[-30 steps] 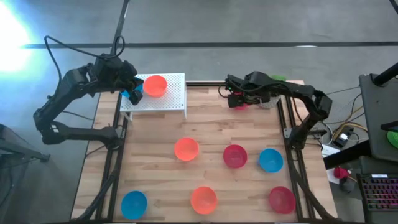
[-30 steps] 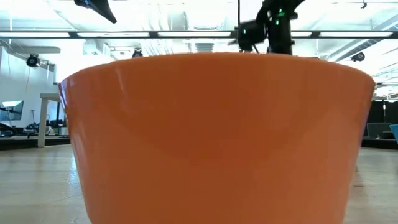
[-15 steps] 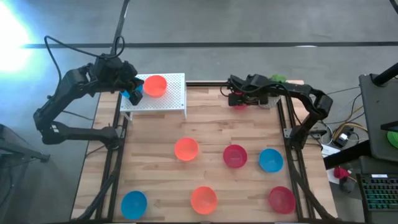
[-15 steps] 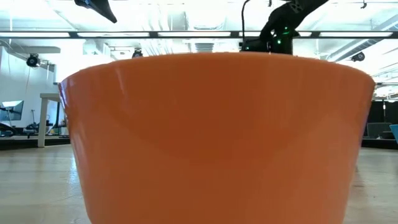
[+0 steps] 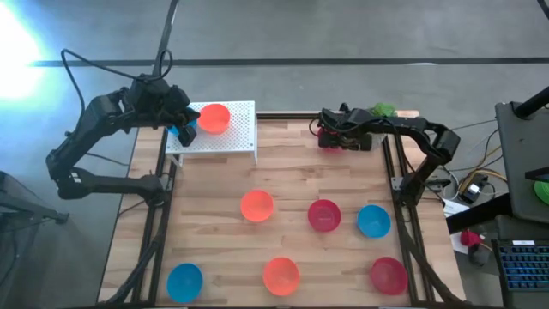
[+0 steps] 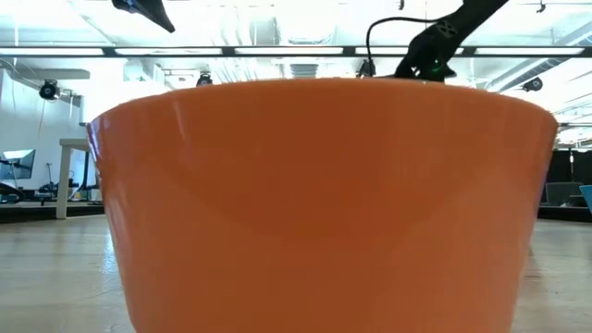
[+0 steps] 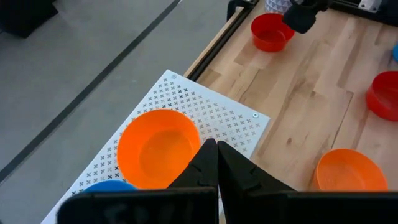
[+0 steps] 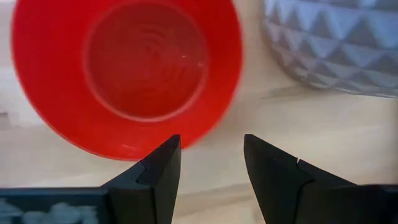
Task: Pick & Place Mini bowls
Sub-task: Put the top red bowl on the right side of the shelf
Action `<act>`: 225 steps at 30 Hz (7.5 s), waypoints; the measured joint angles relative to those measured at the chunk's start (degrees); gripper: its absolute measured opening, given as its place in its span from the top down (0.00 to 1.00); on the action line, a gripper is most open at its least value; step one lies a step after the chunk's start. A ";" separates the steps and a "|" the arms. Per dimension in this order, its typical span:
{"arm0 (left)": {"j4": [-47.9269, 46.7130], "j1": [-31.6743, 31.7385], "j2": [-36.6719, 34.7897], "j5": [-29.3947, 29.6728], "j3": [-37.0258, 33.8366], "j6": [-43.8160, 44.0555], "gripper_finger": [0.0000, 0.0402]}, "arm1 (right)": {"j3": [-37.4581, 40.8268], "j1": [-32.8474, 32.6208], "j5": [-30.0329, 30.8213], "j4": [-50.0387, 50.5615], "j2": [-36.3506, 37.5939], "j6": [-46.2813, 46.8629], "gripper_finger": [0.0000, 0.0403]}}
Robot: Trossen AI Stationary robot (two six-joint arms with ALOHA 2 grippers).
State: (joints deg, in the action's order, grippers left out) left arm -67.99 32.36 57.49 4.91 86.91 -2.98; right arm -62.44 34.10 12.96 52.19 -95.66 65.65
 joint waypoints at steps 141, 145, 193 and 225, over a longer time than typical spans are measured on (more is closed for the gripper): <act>38.77 -9.35 23.96 1.15 0.00 6.03 0.69 | -22.83 -16.95 16.58 -32.47 5.49 -55.49 0.98; 40.62 -9.40 24.00 6.49 -0.02 6.11 0.69 | -22.83 -16.98 16.36 -33.07 5.49 -55.30 0.98; 39.42 -8.46 26.05 10.36 0.38 6.92 1.00 | -22.92 -16.75 10.64 -34.71 6.83 -47.68 0.68; 19.20 7.78 28.97 -4.27 5.80 -10.69 1.00 | -22.83 -16.71 3.03 -28.07 19.80 -46.32 0.65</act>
State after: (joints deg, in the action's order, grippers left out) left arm -48.79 40.14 86.46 0.63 92.71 -13.68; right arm -85.27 17.39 15.99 24.12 -75.85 19.33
